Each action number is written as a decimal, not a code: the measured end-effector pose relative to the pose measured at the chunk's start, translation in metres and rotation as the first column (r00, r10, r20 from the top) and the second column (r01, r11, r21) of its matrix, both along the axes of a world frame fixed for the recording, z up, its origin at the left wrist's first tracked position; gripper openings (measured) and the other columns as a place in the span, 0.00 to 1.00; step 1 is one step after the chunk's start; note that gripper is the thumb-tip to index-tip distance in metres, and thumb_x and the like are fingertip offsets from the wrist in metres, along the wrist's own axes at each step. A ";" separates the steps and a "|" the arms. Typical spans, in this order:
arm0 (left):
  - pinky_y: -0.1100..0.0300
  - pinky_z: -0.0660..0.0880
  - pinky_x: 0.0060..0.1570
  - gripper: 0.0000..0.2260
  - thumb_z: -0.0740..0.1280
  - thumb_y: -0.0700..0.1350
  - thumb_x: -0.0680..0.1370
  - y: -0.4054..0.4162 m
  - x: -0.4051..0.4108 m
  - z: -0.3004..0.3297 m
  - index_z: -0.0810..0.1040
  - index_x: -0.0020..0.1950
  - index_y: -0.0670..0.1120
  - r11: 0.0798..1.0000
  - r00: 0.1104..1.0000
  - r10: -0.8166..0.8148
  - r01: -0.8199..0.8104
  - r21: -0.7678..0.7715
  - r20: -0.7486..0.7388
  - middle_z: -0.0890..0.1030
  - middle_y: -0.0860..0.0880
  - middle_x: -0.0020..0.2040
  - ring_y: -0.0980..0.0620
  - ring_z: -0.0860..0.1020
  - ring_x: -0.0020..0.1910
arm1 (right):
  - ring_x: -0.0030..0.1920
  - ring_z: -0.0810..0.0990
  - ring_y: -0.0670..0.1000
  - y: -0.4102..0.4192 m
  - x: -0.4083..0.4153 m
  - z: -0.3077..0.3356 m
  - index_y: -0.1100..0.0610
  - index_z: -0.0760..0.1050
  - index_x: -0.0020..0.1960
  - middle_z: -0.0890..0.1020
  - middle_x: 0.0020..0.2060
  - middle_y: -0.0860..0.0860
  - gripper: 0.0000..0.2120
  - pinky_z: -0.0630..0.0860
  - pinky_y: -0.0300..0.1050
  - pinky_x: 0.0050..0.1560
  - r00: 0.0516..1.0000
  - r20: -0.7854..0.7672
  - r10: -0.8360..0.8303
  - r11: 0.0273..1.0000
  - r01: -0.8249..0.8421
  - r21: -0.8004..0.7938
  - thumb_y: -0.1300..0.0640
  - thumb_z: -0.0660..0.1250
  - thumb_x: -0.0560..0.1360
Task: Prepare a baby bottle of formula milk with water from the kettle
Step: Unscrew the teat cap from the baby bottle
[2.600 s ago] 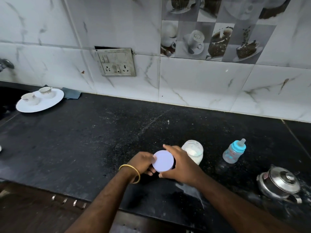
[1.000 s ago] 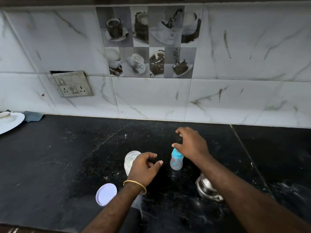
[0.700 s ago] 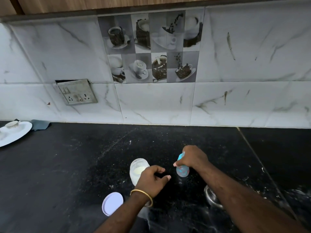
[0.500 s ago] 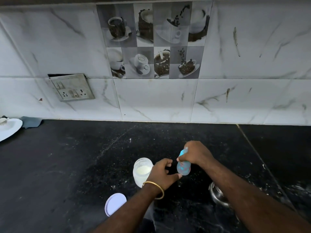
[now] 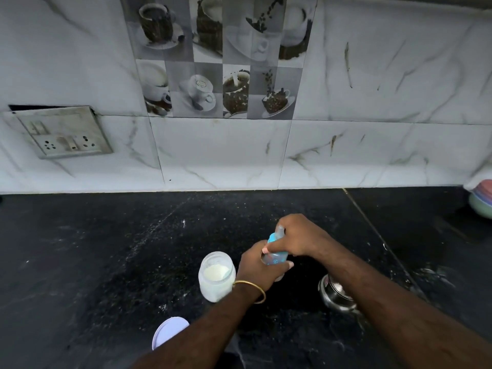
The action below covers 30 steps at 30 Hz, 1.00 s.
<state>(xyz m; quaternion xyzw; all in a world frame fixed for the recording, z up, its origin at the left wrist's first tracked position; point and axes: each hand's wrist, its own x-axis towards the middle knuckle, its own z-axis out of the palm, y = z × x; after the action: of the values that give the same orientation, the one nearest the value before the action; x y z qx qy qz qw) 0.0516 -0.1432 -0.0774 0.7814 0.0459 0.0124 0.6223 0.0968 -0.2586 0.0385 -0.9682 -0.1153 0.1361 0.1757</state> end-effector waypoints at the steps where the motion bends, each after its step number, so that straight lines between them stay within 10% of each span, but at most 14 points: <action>1: 0.57 0.81 0.48 0.17 0.81 0.51 0.61 -0.001 0.000 0.000 0.79 0.44 0.56 1.000 1.000 0.002 -0.002 0.001 0.001 0.84 0.53 0.43 0.56 0.83 0.44 | 0.42 0.83 0.51 -0.002 0.002 0.001 0.55 0.79 0.44 0.82 0.41 0.50 0.20 0.80 0.52 0.45 0.999 0.002 0.035 0.999 -0.035 -0.006 0.41 0.77 0.64; 8: 0.72 0.74 0.42 0.19 0.82 0.45 0.64 -0.004 -0.003 0.003 0.82 0.52 0.49 0.997 0.997 -0.069 0.070 0.027 -0.033 0.84 0.56 0.43 0.67 0.81 0.41 | 0.53 0.81 0.46 -0.020 0.014 0.017 0.45 0.82 0.56 0.82 0.53 0.44 0.24 0.80 0.49 0.57 0.908 -0.207 0.364 0.925 -0.378 -0.028 0.58 0.81 0.62; 13: 0.71 0.74 0.42 0.21 0.82 0.47 0.63 -0.014 -0.006 0.006 0.81 0.53 0.49 0.998 0.999 0.015 -0.013 0.062 -0.030 0.84 0.53 0.45 0.62 0.81 0.43 | 0.50 0.80 0.50 -0.017 0.007 0.022 0.47 0.77 0.58 0.80 0.52 0.46 0.30 0.80 0.51 0.51 0.950 -0.091 0.298 0.907 -0.311 -0.285 0.34 0.75 0.61; 17: 0.73 0.73 0.42 0.24 0.83 0.49 0.62 -0.020 -0.007 0.003 0.81 0.55 0.49 0.994 0.997 0.055 -0.050 0.093 -0.053 0.85 0.52 0.48 0.58 0.82 0.46 | 0.51 0.80 0.47 -0.018 0.012 0.024 0.40 0.79 0.55 0.80 0.51 0.40 0.22 0.81 0.54 0.54 0.910 -0.186 0.370 0.887 -0.406 -0.220 0.52 0.79 0.63; 27: 0.64 0.78 0.48 0.24 0.84 0.48 0.61 -0.027 -0.010 0.000 0.79 0.53 0.53 0.988 0.989 0.141 -0.138 0.069 -0.046 0.84 0.54 0.48 0.57 0.82 0.47 | 0.59 0.77 0.49 -0.025 0.014 0.019 0.40 0.70 0.68 0.74 0.61 0.43 0.36 0.77 0.53 0.56 0.905 -0.133 0.403 0.878 -0.424 -0.224 0.47 0.79 0.64; 30: 0.65 0.77 0.46 0.24 0.83 0.48 0.61 -0.028 -0.009 0.000 0.80 0.53 0.53 0.988 0.989 0.137 -0.132 0.081 -0.059 0.84 0.54 0.49 0.56 0.82 0.48 | 0.53 0.80 0.49 -0.026 0.018 0.016 0.43 0.79 0.57 0.80 0.54 0.42 0.20 0.80 0.51 0.52 0.915 -0.120 0.386 0.892 -0.403 -0.205 0.46 0.77 0.67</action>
<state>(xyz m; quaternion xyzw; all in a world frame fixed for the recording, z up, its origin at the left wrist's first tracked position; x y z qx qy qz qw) 0.0424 -0.1715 -0.0776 0.8000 0.1180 0.0311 0.5875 0.1148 -0.2843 0.0541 -0.9323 -0.2863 0.2178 0.0376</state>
